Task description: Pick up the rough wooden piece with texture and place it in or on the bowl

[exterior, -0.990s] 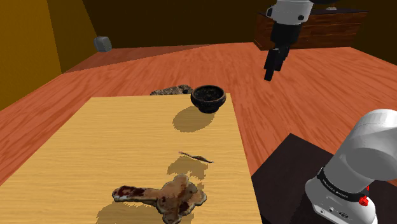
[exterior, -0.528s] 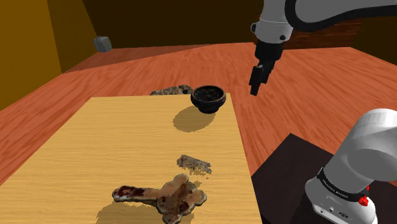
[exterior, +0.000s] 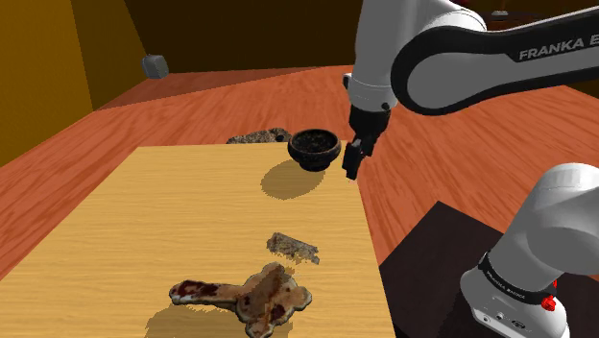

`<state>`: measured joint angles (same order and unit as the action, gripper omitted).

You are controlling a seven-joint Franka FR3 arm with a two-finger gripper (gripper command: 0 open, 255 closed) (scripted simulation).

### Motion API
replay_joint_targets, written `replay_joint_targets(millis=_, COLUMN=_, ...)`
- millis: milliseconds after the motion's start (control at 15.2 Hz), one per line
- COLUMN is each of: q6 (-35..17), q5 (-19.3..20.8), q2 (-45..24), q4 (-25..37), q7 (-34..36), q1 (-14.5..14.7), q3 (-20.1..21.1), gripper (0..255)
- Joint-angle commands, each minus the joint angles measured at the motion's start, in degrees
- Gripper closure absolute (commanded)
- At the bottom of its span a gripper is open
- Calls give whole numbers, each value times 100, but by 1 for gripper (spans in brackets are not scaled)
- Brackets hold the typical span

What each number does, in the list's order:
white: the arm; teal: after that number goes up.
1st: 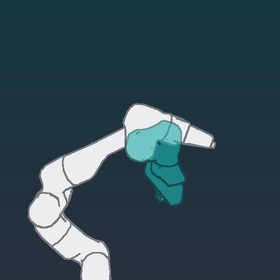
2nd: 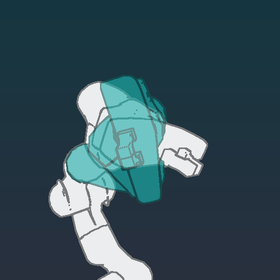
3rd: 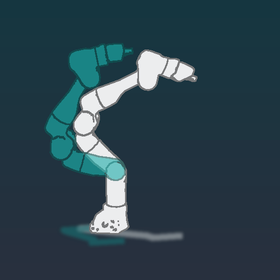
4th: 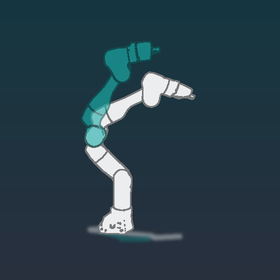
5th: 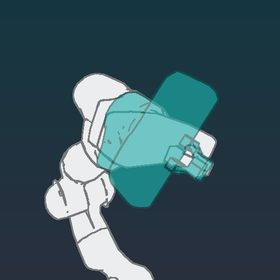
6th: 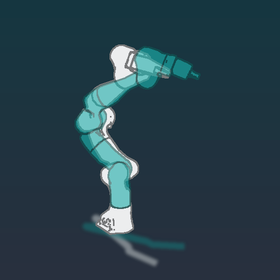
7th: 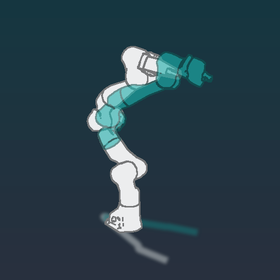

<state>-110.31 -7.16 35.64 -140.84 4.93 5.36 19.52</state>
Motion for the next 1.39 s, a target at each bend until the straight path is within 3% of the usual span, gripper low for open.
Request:
replay_joint_targets(millis=0, q6=-328, q5=-22, q2=-215, q4=-69, q7=236, q1=65, q3=295, gripper=0)
replay_joint_targets(millis=462, q6=-1330, q5=326, q2=-1340, q4=103, q7=1131, q1=23, q3=1321, gripper=0)
replay_joint_targets(millis=660, q6=-1699, q5=730, q2=-1949, q4=286, q7=1655, q1=-95, q3=1795, gripper=0)
replay_joint_targets(millis=858, q6=-1985, q5=1379, q2=-2664, q4=542, q7=2326, q1=-237, q3=2256, gripper=0)
replay_joint_targets(millis=1320, q6=-2448, q5=1957, q2=-3199, q4=433, q7=2767, q1=-352, q3=2360, gripper=0)
